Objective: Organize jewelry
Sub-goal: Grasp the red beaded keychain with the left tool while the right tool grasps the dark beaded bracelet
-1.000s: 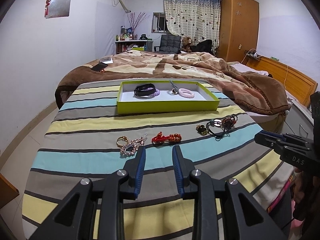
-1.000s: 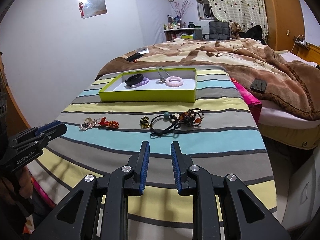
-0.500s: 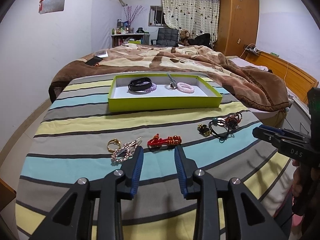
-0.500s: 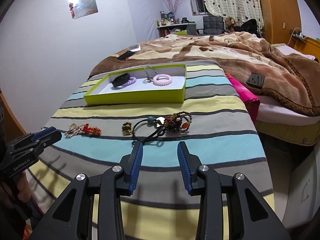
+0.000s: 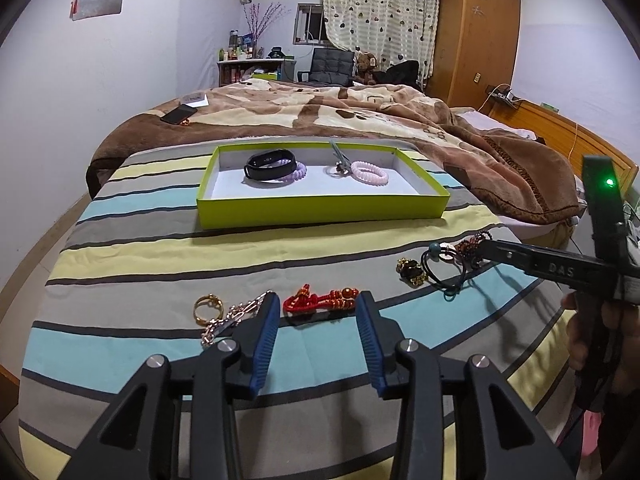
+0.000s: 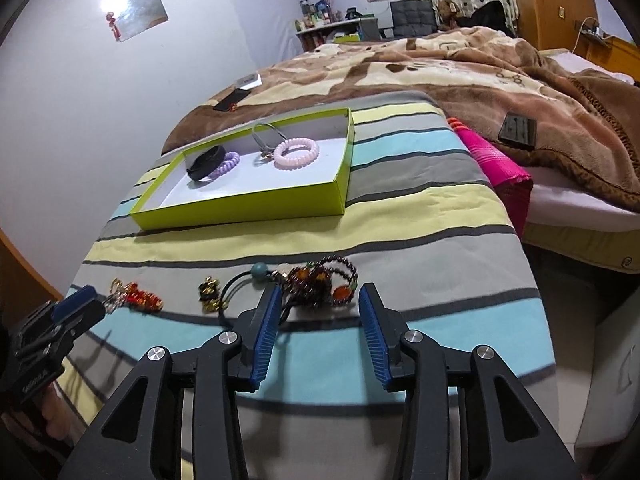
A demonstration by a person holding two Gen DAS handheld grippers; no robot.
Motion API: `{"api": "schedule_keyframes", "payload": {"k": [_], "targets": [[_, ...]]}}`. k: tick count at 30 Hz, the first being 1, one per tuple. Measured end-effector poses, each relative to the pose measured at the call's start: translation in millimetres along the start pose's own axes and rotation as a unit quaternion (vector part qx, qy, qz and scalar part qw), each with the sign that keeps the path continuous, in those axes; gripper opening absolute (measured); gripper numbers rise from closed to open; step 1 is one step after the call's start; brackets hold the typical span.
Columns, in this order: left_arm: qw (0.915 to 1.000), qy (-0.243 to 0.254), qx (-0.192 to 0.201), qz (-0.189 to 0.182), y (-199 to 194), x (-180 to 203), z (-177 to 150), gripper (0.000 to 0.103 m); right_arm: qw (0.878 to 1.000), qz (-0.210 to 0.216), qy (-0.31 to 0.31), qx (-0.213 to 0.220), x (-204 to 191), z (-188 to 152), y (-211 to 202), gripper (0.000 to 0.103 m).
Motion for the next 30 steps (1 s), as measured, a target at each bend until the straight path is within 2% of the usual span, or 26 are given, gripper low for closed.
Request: {"api": "schedule_keyframes", "payload": {"k": [11,13,22,30], "targets": [[0.9996,-0.01,-0.018,-0.021,15,-7,4,0.042,0.999,-0.022,-0.001,-0.028,-4,6,22,0.041],[0.9991,-0.014,-0.029,-0.027,20,-8,4,0.042,0.999,-0.03,-0.01,-0.025,-6,5,23,0.026],[0.9967,-0.025,-0.069,-0.036,42,-8,4,0.044,1.0,-0.022,0.003,-0.022,-1,-5,11,0.023],[0.9951,-0.009,-0.087,-0.047,53,-1,10,0.059,1.0,-0.012,0.012,-0.023,4,-9,5,0.023]]}}
Point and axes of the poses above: each gripper's, at about its wrist camera, not at the fingertips, and y roughly the way its jaws point, x to its right, z to its top, the point moved 2 cm from there along y, roughly the way its jaws point, and after that the axes turned 12 degrees about y, right-handed, at the moved point
